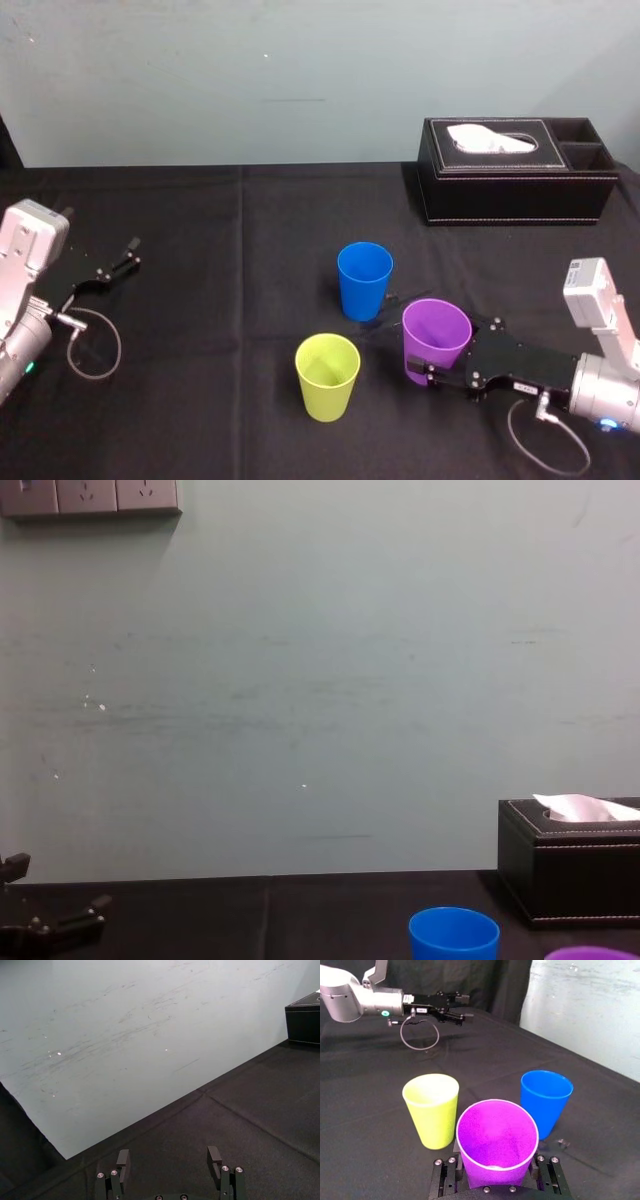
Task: Stack the three plastic cups sequentially using one hand.
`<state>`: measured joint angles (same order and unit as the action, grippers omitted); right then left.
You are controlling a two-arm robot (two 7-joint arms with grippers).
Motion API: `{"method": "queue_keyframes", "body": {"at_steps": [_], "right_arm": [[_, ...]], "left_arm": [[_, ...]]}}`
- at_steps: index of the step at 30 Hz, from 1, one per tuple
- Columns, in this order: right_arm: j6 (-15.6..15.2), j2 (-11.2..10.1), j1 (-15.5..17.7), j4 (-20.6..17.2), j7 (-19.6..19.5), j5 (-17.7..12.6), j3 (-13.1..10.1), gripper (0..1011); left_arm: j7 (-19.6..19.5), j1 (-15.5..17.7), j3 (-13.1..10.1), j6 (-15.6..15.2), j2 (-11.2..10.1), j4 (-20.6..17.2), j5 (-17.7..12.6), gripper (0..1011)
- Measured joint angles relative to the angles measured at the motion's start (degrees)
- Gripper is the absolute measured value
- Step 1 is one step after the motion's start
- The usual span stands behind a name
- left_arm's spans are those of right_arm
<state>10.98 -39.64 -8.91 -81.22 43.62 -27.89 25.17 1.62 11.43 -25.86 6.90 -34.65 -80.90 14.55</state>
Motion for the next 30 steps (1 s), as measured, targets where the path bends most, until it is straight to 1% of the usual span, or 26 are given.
{"method": "queue_keyframes", "body": {"at_steps": [2,4,8,11,16,17,21,27,28,30], "right_arm": [[-0.9,-0.5,0.5,-1.5,-0.8,0.1,-0.4,720],[-2.8,-1.5,1.3,-4.5,-2.4,0.2,-1.3,720],[-5.1,-2.1,1.7,-7.3,-3.8,0.0,-2.2,720],[-6.5,-2.2,1.3,-8.4,-4.6,0.0,-2.6,720],[-8.3,-1.7,-0.4,-9.4,-5.7,0.1,-3.1,720],[-8.3,-1.7,-0.4,-9.4,-5.7,0.1,-3.1,720],[-9.4,-0.8,-2.3,-9.1,-5.8,-0.1,-3.2,720],[-10.8,1.1,-5.7,-7.9,-6.4,0.6,-2.0,720],[-10.8,1.1,-5.7,-7.9,-6.4,0.6,-2.0,720],[-11.3,2.0,-7.2,-7.2,-6.7,1.2,-1.2,720]], "left_arm": [[0.0,0.0,0.0,0.0,0.0,0.0,0.0,1011],[0.0,0.0,0.0,0.0,0.0,0.0,0.0,1011],[0.0,0.0,0.0,0.0,0.0,0.0,0.0,1011],[0.0,0.0,0.0,0.0,0.0,0.0,0.0,1011],[0.0,0.0,0.0,0.0,0.0,0.0,0.0,1011],[0.0,0.0,0.0,0.0,0.0,0.0,0.0,1011],[0.0,0.0,0.0,0.0,0.0,0.0,0.0,1011],[0.0,0.0,0.0,0.0,0.0,0.0,0.0,1011],[0.0,0.0,0.0,0.0,0.0,0.0,0.0,1011],[0.0,0.0,0.0,0.0,0.0,0.0,0.0,1011]]}}
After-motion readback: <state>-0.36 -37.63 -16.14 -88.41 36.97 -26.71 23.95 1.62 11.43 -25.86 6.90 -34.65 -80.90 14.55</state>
